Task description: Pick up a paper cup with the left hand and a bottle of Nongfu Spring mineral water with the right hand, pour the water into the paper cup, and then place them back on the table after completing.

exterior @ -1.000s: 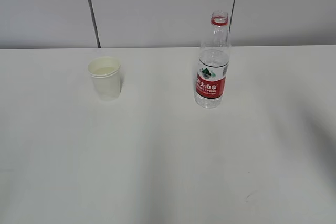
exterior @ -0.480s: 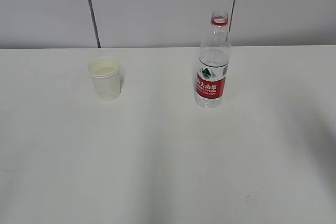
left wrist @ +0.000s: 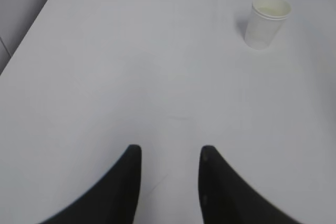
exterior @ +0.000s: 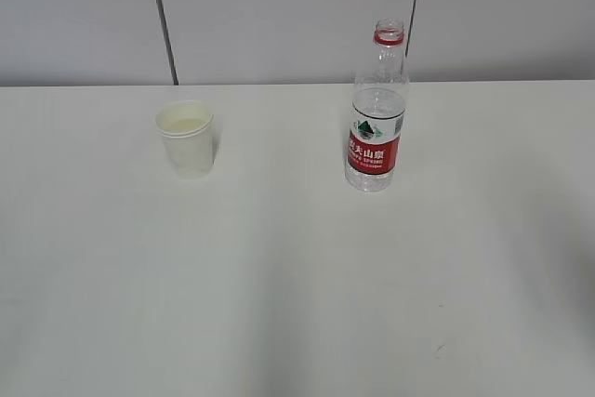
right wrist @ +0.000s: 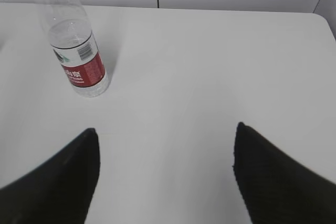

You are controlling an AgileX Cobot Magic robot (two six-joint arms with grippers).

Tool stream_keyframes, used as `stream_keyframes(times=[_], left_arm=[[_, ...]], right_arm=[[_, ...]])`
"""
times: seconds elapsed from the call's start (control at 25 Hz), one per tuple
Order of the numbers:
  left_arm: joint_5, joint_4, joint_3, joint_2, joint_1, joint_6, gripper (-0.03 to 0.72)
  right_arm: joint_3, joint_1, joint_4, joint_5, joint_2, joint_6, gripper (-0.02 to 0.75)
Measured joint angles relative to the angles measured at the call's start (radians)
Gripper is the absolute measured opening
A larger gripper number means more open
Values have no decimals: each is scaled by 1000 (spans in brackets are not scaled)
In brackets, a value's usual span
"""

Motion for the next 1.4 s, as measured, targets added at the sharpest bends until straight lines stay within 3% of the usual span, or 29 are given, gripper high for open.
stream_keyframes(times=[0.2, 0.6, 1.04, 1.4], left_arm=[[0, 0, 0, 0, 0, 0, 238], [0, 0, 0, 0, 0, 0, 238], [0, 0, 0, 0, 0, 0, 238], [0, 0, 0, 0, 0, 0, 238]], right_arm=[[0, 7, 97, 150, -130, -52, 587], [0, 30, 137, 419, -370, -153, 587], [70, 30, 139, 503, -647, -165, 587], [111, 30, 111, 577, -673, -184, 587]])
